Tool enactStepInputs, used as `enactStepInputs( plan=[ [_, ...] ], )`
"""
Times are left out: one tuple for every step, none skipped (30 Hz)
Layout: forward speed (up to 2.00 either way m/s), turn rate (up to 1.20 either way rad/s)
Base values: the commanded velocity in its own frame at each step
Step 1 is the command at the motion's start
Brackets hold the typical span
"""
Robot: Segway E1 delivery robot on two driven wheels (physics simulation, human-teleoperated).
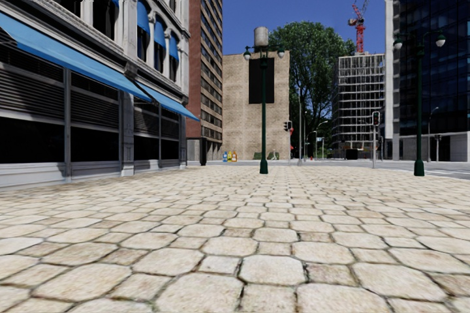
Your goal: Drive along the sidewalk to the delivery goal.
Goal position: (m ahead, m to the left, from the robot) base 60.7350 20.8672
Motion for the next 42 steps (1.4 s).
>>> enactStepInputs(
  plan=[
    [2.00,0.00],
    [2.00,0.00],
    [2.00,0.00],
    [2.00,0.00],
    [2.00,0.00],
    [2.00,0.00],
    [2.00,0.00],
    [2.00,0.00],
    [2.00,0.00],
    [2.00,0.00],
    [2.00,0.00],
    [2.00,0.00],
    [2.00,0.00],
    [2.00,0.00],
    [2.00,0.00],
    [2.00,0.00],
    [2.00,0.00],
    [2.00,0.00],
    [2.00,0.00],
    [2.00,0.00],
    [2.00,0.00],
    [2.00,0.00],
    [2.00,0.00],
    [2.00,0.00],
    [2.00,0.00],
    [2.00,0.00],
    [2.00,0.00],
    [2.00,0.00],
    [2.00,0.00],
    [2.00,0.00],
    [2.00,0.00],
    [2.00,0.00],
    [2.00,0.00],
    [2.00,0.00],
    [2.00,0.00],
    [2.00,0.00],
    [2.00,0.00],
    [2.00,0.00],
    [2.00,0.00],
    [2.00,0.00],
    [2.00,0.00],
    [2.00,0.00]
  ],
)
